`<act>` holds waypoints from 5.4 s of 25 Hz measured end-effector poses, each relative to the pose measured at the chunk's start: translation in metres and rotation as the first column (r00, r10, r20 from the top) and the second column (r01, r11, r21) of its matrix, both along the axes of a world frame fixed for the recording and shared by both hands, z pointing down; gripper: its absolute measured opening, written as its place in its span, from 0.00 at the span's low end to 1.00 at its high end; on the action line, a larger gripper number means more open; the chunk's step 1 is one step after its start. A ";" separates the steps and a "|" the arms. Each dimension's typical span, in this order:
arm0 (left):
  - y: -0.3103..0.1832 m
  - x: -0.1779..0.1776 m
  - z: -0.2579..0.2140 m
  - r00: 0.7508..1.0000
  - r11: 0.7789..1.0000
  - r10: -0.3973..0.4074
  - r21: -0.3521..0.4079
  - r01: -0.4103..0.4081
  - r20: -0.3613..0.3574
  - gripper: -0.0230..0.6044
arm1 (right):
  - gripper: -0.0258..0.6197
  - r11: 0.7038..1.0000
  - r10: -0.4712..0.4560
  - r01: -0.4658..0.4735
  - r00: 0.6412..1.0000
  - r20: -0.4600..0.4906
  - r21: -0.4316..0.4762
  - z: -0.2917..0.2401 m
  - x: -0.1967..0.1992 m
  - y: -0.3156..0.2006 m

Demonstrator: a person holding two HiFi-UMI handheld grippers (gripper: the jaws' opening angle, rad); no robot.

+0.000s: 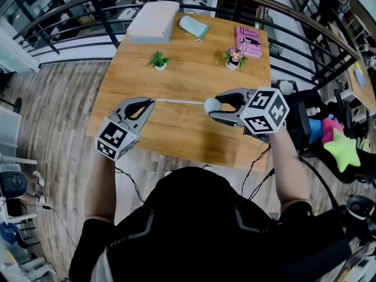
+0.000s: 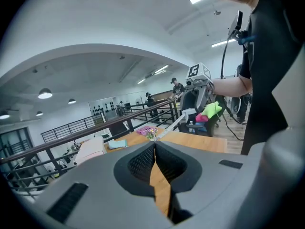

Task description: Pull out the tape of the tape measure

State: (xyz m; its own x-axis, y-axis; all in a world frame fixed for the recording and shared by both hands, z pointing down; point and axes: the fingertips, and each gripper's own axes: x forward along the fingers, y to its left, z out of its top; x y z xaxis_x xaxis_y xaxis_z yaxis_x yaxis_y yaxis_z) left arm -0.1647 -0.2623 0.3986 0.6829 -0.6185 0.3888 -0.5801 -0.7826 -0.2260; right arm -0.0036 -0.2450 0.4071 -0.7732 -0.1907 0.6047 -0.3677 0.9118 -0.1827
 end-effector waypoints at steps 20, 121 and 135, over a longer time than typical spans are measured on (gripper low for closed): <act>-0.018 -0.045 0.014 0.995 0.994 -0.101 -0.030 0.102 0.020 0.09 | 0.38 0.995 0.096 -0.094 0.994 -0.056 0.034 0.009 0.032 -0.005; -0.059 -0.038 0.332 0.963 0.776 -0.201 -0.571 0.268 0.180 0.09 | 0.39 0.954 0.232 -0.265 0.949 -0.214 -0.138 0.330 0.119 -0.051; -0.056 -0.047 0.331 0.965 0.784 -0.199 -0.564 0.261 0.170 0.16 | 0.48 0.956 0.228 -0.266 0.938 -0.260 -0.123 0.331 0.116 -0.048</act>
